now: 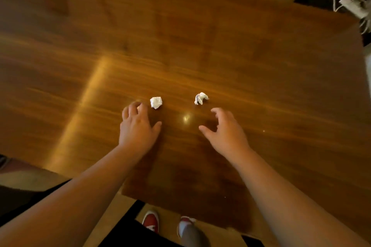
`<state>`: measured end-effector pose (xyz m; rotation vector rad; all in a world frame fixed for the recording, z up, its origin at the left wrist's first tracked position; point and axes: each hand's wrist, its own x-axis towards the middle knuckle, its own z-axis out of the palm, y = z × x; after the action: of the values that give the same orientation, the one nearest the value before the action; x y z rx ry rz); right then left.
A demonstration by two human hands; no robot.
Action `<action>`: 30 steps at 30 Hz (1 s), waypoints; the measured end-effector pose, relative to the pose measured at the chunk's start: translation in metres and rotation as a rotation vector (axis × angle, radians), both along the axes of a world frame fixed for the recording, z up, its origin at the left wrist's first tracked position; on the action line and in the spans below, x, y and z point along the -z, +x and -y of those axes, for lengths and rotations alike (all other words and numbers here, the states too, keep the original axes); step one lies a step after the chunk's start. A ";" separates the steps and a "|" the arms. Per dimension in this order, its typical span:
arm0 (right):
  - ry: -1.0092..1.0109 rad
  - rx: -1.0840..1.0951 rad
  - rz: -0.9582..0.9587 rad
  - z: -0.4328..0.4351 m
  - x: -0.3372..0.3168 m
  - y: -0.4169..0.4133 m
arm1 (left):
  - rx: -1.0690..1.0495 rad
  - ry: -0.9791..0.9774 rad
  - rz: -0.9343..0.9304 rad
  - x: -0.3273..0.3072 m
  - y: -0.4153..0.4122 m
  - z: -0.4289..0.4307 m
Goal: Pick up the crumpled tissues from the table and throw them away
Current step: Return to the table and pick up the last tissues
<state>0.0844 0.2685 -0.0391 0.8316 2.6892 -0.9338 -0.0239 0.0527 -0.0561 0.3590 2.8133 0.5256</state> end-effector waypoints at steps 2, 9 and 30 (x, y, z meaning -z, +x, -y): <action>0.089 -0.014 -0.036 -0.005 0.014 -0.028 | 0.009 -0.003 -0.014 0.010 -0.015 -0.009; 0.258 -0.050 -0.080 -0.006 0.042 -0.081 | 0.092 -0.032 -0.074 0.028 -0.039 -0.026; -0.463 0.352 -0.120 0.009 0.041 -0.056 | -0.099 0.326 0.340 0.020 -0.020 -0.020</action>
<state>0.0280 0.2596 -0.0804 1.1804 2.2950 -1.6469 -0.0444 0.0731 -0.0765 0.1700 2.4250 0.9728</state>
